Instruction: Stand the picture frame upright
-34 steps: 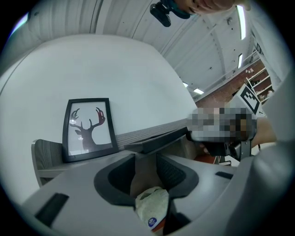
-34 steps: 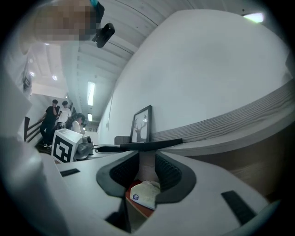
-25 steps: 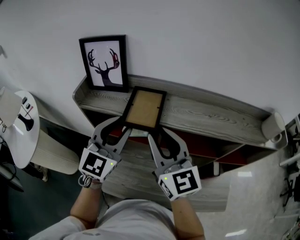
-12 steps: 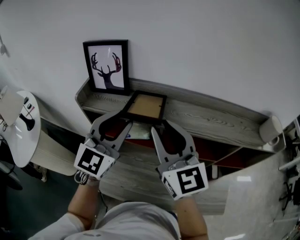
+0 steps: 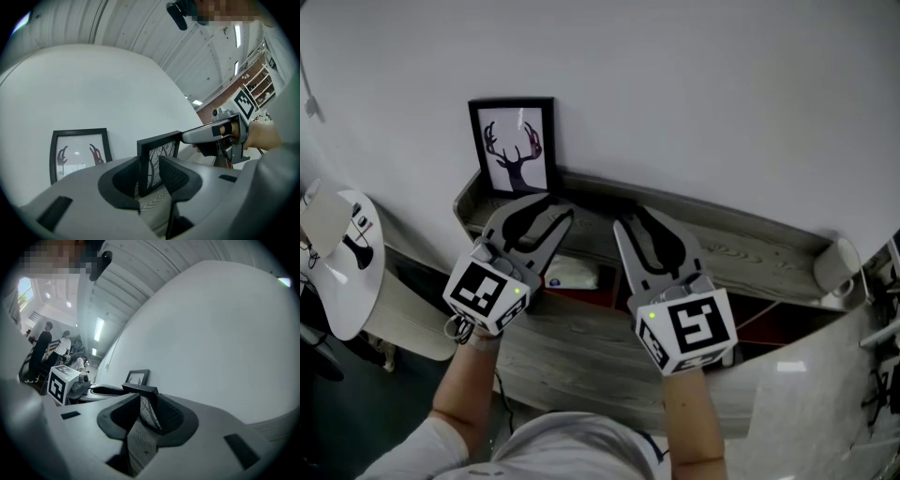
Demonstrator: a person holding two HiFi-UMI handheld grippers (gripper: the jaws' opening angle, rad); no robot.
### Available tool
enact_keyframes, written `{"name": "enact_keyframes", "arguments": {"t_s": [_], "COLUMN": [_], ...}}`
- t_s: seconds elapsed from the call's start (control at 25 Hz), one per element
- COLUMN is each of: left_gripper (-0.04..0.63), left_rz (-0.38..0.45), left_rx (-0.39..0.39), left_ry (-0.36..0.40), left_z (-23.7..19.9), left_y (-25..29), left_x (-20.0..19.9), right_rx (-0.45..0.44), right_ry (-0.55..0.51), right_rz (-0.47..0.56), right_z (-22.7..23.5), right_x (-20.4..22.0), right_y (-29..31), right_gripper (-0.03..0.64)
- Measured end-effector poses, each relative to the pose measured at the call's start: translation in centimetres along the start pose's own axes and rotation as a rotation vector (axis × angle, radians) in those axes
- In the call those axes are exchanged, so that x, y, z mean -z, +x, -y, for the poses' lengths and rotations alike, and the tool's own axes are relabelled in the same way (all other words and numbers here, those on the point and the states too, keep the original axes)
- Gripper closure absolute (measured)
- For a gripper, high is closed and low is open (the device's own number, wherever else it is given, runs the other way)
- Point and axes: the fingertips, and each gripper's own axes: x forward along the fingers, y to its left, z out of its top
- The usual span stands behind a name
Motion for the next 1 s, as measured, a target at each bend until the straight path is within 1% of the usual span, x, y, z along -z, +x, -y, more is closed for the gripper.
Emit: {"name": "enact_keyframes", "arguments": {"t_s": [0.08,0.28,0.4,0.52,0.64,0.76,0.8,0.92,1.0], "left_gripper": [0.462,0.46,0.462,0.46,0.462,0.462,0.463,0.477,0.483], "left_rz": [-0.001,-0.004,-0.038,-0.084,-0.101,-0.134,-0.141,-0.153,-0.164], "left_rx": [0.004,0.011,0.025,0.06,0.06,0.059,0.056,0.037,0.037], "left_ry": [-0.008,-0.002,-0.002,-0.01,-0.026,-0.055,-0.056,-0.024,-0.026], "left_z": [-0.6,-1.9,-2.3,-2.2,-2.6,-3.2,-3.3,-3.8,-3.9], "left_y": [0.7,2.3,3.4,4.6,5.4,6.0,6.1,6.3,6.4], "left_x": [-0.3,-0.8,-0.3,0.6,0.9,1.2,1.2,1.2,1.4], "right_rx": [0.005,0.019,0.023,0.016,0.019,0.018,0.017,0.01,0.004], "right_ry": [-0.015,-0.056,-0.065,-0.054,-0.054,-0.044,-0.035,0.001,0.032], "right_rz": [-0.017,-0.065,-0.11,-0.152,-0.183,-0.194,-0.193,-0.19,-0.195], "right_z": [0.6,2.2,3.0,3.6,4.3,5.0,5.2,5.7,5.9], "right_x": [-0.1,-0.6,-0.2,0.6,1.0,1.2,1.2,1.2,1.3], "right_y": [0.7,2.4,3.3,4.2,5.0,5.5,5.6,5.9,6.0], "right_gripper": [0.502,0.502,0.502,0.502,0.502,0.509,0.517,0.526,0.528]}}
